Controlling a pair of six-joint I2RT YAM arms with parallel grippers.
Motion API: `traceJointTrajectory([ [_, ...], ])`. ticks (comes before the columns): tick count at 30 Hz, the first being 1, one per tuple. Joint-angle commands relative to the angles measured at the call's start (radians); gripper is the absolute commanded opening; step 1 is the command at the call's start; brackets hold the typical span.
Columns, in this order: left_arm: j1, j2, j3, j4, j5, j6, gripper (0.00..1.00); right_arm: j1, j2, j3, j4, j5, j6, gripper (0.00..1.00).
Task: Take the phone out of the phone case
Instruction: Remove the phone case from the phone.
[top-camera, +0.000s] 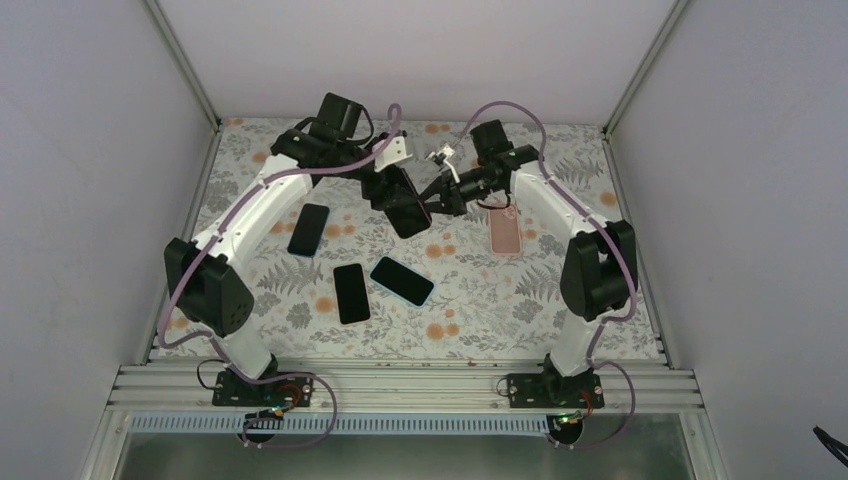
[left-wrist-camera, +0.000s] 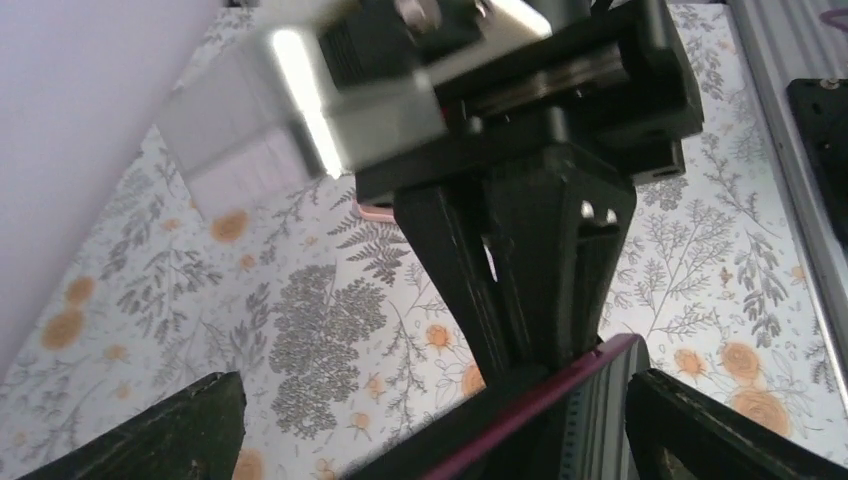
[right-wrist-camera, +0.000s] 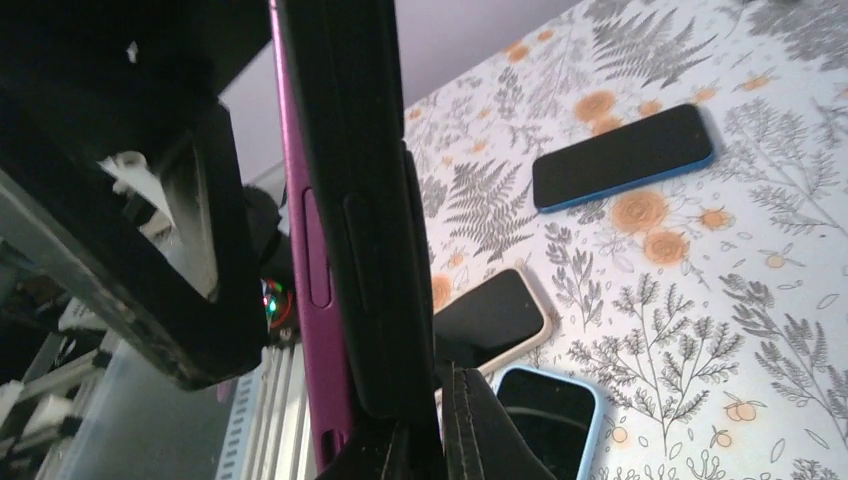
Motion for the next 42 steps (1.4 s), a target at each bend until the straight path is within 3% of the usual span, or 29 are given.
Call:
traceJointTrajectory([
  [1,-0.009,-0.081,-0.045,0.140,-0.079,-0.021,0.96,-0.041,-0.112,-0.061,0.292,-0.097,0.249,0.03],
  [5,-0.011,-0.166,-0.091,0.226,-0.197,-0.044,1.00,-0.069,-0.156,-0.116,0.456,0.094,0.414,0.03],
  [9,-0.044,-0.258,-0.243,0.463,-0.336,-0.092,1.00,-0.088,-0.169,-0.130,0.587,0.316,0.562,0.03],
  [16,-0.222,-0.234,-0.424,0.795,-0.637,-0.111,1.00,-0.087,-0.197,-0.073,0.645,0.637,0.729,0.03],
  [21,-0.297,-0.147,-0.471,0.960,-0.777,-0.113,1.00,-0.083,-0.187,-0.032,0.663,0.681,0.769,0.03],
  [28,-0.307,-0.055,-0.436,1.090,-0.888,-0.151,1.00,-0.072,-0.184,-0.006,0.662,0.694,0.767,0.03],
  [42,-0.306,0.037,-0.428,1.267,-1.000,-0.092,1.00,-0.060,-0.184,-0.037,0.681,0.682,0.766,0.03],
])
